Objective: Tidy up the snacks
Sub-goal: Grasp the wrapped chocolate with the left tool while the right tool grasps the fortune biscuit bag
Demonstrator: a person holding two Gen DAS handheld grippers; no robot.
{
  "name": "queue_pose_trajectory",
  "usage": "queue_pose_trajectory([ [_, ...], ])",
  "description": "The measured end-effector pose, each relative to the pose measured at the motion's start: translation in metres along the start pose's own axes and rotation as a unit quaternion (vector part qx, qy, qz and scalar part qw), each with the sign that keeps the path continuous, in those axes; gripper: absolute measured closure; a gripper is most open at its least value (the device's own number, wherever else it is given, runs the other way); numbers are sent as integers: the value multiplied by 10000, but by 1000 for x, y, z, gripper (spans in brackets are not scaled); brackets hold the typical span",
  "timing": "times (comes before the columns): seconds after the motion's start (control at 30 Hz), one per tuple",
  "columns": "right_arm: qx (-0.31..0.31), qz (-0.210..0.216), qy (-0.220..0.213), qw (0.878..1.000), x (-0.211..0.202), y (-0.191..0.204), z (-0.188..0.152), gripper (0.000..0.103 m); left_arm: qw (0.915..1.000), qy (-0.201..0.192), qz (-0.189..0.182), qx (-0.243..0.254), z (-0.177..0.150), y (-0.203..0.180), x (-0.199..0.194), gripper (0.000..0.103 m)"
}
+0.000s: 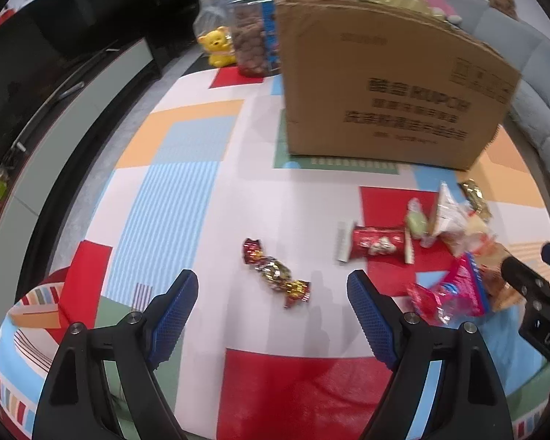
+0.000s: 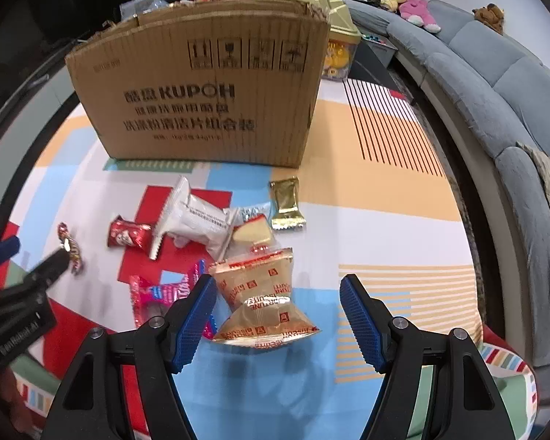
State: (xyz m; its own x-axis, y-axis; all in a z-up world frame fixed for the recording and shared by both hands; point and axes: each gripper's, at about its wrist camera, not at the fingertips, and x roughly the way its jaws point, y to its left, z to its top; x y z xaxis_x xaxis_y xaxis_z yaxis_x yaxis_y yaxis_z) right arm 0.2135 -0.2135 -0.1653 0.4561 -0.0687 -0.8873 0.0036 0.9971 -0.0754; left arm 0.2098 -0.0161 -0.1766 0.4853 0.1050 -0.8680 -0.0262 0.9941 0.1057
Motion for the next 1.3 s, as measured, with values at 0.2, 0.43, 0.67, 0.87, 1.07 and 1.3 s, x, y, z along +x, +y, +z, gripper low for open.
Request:
queue_pose_trajectory([
  [0.2,-47,-56,88,9999,12,5,-3,32,9997,53,131,-209,3,6,13,20],
  [0.43,61,-44,206,9998,24,2,-6,32,9993,253,139,-217,-3,4,27,20],
  [0.67,22,-49,259,9996,33,5,-7,32,9993,255,205,-204,-6,7,39,20],
  [0.87,6,-92,346,9994,41,6,-6,33,9992,228,172,-263,-6,9,49,21],
  [1.07,177,59,447,9988,48,-1,-7,39,9997,145,29,-214,-7,6,47,40],
  [1.3,335,243,421,9983,47,-15,-7,45,9997,163,-177,-57,-9,-1,42,84],
])
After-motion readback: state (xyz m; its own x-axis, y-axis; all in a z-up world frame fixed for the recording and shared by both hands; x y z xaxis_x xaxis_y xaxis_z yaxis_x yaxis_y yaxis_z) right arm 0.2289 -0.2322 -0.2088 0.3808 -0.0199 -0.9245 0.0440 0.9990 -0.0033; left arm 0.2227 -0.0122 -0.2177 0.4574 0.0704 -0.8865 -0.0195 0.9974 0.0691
